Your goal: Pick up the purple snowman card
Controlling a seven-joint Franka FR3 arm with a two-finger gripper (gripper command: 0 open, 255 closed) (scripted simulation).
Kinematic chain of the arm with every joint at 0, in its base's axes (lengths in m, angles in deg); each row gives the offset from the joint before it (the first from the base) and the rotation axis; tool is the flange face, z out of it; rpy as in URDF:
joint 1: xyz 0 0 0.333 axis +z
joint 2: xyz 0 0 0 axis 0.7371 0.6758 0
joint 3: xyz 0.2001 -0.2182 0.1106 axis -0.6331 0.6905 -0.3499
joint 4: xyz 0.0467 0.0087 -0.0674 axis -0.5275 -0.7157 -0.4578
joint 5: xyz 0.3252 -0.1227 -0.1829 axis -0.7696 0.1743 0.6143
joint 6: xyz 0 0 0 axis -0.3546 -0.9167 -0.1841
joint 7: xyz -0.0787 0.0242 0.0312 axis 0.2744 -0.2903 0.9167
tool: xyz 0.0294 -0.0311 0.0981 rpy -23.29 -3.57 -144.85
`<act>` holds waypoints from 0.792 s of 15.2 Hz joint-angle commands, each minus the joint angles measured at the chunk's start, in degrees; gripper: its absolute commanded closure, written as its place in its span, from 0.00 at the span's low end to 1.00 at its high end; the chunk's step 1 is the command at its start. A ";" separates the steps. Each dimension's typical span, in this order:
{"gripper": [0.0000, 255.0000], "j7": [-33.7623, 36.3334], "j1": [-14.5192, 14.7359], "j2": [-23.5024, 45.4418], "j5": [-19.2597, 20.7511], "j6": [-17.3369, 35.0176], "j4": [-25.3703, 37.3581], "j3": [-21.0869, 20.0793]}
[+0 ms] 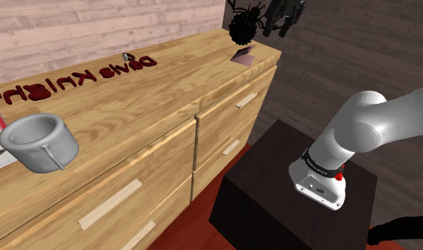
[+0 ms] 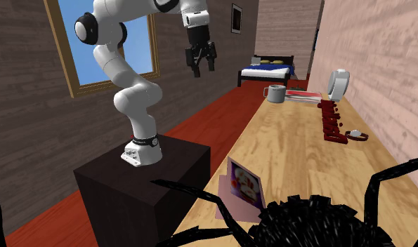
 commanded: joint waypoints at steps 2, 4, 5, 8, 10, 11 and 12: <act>0.00 -0.15 -0.45 1.13 -0.54 1.66 0.09 1.19; 0.00 -0.56 -1.23 3.48 -1.79 4.90 0.38 3.59; 0.00 -0.82 -1.56 4.70 -2.50 6.48 0.58 4.80; 0.00 -1.83 -2.30 8.53 -5.05 11.00 1.37 8.51; 0.00 -2.74 -2.59 11.21 -7.12 13.82 2.07 11.05; 0.00 -3.27 -2.65 12.58 -8.28 15.16 2.46 12.35; 0.00 -3.85 -2.67 13.98 -9.53 16.44 2.89 13.67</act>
